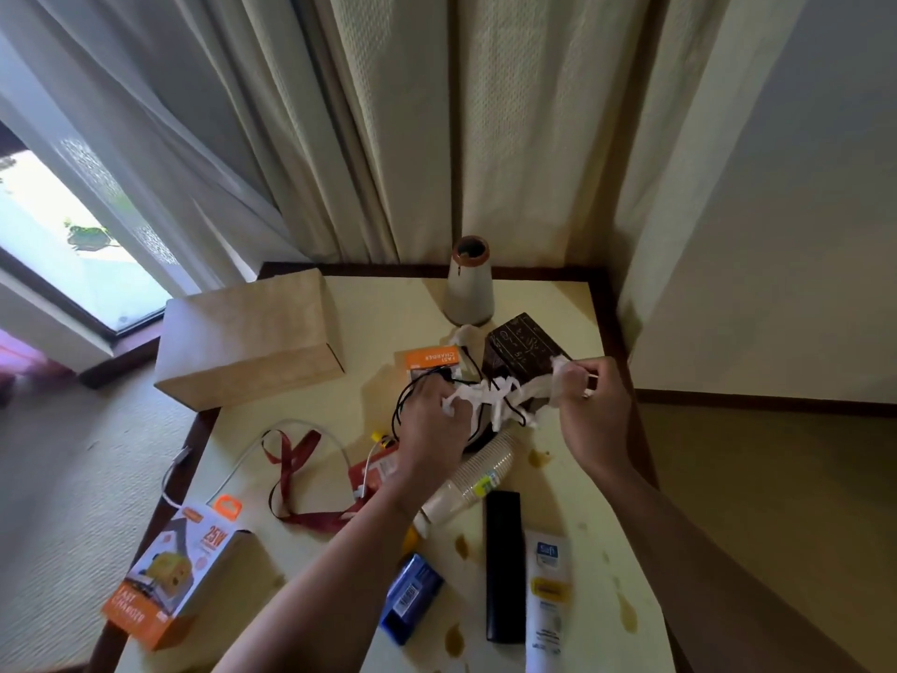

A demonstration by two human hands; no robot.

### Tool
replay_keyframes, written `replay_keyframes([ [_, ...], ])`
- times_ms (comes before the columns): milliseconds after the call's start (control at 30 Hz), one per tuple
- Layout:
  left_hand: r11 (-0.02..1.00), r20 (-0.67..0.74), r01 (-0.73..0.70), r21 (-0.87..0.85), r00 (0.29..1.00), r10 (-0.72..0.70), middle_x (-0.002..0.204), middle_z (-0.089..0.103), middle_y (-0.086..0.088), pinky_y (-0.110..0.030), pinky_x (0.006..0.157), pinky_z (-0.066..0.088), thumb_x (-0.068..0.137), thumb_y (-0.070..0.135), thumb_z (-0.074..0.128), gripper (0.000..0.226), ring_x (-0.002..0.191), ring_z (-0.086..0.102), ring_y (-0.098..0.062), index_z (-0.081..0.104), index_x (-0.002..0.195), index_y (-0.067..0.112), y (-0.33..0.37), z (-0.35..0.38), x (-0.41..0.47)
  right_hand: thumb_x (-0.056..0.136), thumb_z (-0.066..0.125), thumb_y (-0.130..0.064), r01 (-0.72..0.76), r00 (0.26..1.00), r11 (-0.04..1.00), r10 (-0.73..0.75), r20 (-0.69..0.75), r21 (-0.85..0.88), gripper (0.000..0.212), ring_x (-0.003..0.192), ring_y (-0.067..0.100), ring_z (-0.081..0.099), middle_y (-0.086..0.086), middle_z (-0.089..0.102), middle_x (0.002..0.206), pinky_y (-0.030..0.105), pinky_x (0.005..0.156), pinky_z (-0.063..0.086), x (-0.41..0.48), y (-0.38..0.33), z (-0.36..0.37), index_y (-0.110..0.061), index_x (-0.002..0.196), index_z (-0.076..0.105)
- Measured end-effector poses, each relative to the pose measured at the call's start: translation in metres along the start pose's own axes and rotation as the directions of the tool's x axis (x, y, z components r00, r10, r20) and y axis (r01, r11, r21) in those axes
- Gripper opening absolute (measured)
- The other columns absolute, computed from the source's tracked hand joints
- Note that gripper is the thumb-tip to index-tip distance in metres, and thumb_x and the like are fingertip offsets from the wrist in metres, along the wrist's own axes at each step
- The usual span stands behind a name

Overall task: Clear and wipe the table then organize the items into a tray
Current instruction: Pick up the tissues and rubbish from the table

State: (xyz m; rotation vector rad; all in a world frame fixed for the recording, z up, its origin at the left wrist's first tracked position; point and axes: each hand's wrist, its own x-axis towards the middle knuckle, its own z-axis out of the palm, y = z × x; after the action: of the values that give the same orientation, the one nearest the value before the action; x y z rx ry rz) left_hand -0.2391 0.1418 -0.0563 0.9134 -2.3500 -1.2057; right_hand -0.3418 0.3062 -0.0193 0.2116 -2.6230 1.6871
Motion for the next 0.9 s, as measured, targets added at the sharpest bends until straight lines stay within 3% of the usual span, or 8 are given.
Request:
replay_keyframes([
  [100, 0.967, -0.03, 0.076, -0.243, 0.996, -0.086, 0.067, 0.06, -0.007, -0.043, 0.045, 0.052, 0.09, 0.008, 0.057, 0.018, 0.053, 0.053, -0.02, 0.052, 0.085, 0.025, 0.014, -0.002, 0.017, 0.099, 0.058, -0.018, -0.1, 0.989, 0.993, 0.107, -0.106, 0.065, 0.008, 0.074, 0.005, 0.06, -0.005, 0.063, 0.087, 0.028, 0.063, 0.047, 0.006, 0.015, -0.003, -0.01, 0.098, 0.057],
  [167, 0.978, -0.032, 0.021, -0.207, 0.999, -0.028, 0.068, 0.061, -0.011, -0.043, 0.044, 0.049, 0.093, 0.003, 0.048, 0.021, 0.053, 0.056, -0.023, 0.057, 0.101, 0.02, 0.022, -0.003, 0.033, 0.097, 0.055, -0.012, -0.118, 0.982, 0.991, 0.127, -0.137, 0.069, 0.008, 0.081, 0.014, 0.064, -0.003, 0.064, 0.092, 0.04, 0.072, 0.055, 0.013, 0.031, -0.005, -0.016, 0.101, 0.061],
  [333, 0.997, 0.002, -0.006, 0.082, 1.0, 0.006, 0.096, 0.062, -0.01, -0.037, 0.066, 0.044, 0.102, 0.017, 0.035, 0.029, 0.086, 0.06, -0.028, 0.063, 0.101, 0.008, 0.023, 0.009, 0.086, 0.084, 0.049, -0.013, -0.226, 0.972, 0.974, 0.226, -0.069, 0.009, 0.036, 0.098, 0.029, 0.068, 0.012, 0.072, 0.105, 0.05, 0.086, 0.057, 0.026, 0.064, 0.0, -0.014, 0.113, 0.071],
  [467, 0.927, 0.167, -0.023, 0.373, 0.985, -0.043, 0.106, 0.055, -0.01, -0.037, 0.074, 0.045, 0.105, 0.034, 0.037, 0.031, 0.101, 0.057, -0.032, 0.057, 0.112, 0.011, 0.016, 0.026, 0.118, 0.083, 0.052, -0.006, -0.237, 0.963, 0.967, 0.247, 0.11, -0.098, 0.05, 0.107, 0.029, 0.063, 0.013, 0.064, 0.116, 0.034, 0.082, 0.053, 0.033, 0.062, 0.005, -0.003, 0.132, 0.061],
  [533, 0.895, 0.219, -0.011, 0.447, 0.971, -0.097, 0.121, 0.058, -0.016, -0.046, 0.092, 0.048, 0.104, 0.044, 0.039, 0.042, 0.112, 0.058, -0.037, 0.057, 0.13, 0.016, 0.014, 0.034, 0.128, 0.085, 0.054, 0.004, -0.205, 0.954, 0.967, 0.233, 0.188, -0.153, 0.059, 0.122, 0.029, 0.053, 0.014, 0.053, 0.131, 0.032, 0.092, 0.047, 0.038, 0.071, 0.012, -0.008, 0.143, 0.052],
  [633, 0.734, 0.294, -0.143, 0.664, 0.952, -0.081, 0.133, 0.058, -0.017, -0.06, 0.106, 0.035, 0.103, 0.048, 0.041, 0.048, 0.124, 0.054, -0.038, 0.051, 0.143, 0.023, 0.013, 0.047, 0.136, 0.084, 0.06, -0.02, -0.045, 0.939, 0.927, 0.166, 0.3, -0.372, 0.068, 0.14, 0.03, 0.039, 0.008, 0.039, 0.155, 0.037, 0.112, 0.038, 0.05, 0.1, 0.025, -0.024, 0.15, 0.043],
  [767, 0.601, 0.363, -0.241, 0.762, 0.928, -0.089, 0.133, 0.059, -0.016, -0.069, 0.111, 0.026, 0.097, 0.038, 0.059, 0.043, 0.127, 0.05, -0.038, 0.055, 0.138, 0.024, 0.014, 0.06, 0.146, 0.079, 0.063, 0.0, 0.047, 0.954, 0.889, 0.095, 0.284, -0.455, 0.036, 0.101, 0.036, 0.061, 0.017, 0.06, 0.115, 0.035, 0.077, 0.052, 0.056, 0.109, 0.03, -0.009, 0.114, 0.065],
  [900, 0.625, 0.353, -0.218, 0.75, 0.93, -0.1, 0.124, 0.062, -0.012, -0.065, 0.11, 0.026, 0.098, 0.035, 0.056, 0.03, 0.121, 0.052, -0.035, 0.065, 0.122, 0.021, 0.007, 0.067, 0.152, 0.084, 0.067, 0.004, 0.062, 0.969, 0.91, 0.044, 0.244, -0.41, 0.02, 0.082, 0.035, 0.064, 0.017, 0.062, 0.093, 0.03, 0.069, 0.046, 0.055, 0.115, 0.027, -0.005, 0.102, 0.071],
])
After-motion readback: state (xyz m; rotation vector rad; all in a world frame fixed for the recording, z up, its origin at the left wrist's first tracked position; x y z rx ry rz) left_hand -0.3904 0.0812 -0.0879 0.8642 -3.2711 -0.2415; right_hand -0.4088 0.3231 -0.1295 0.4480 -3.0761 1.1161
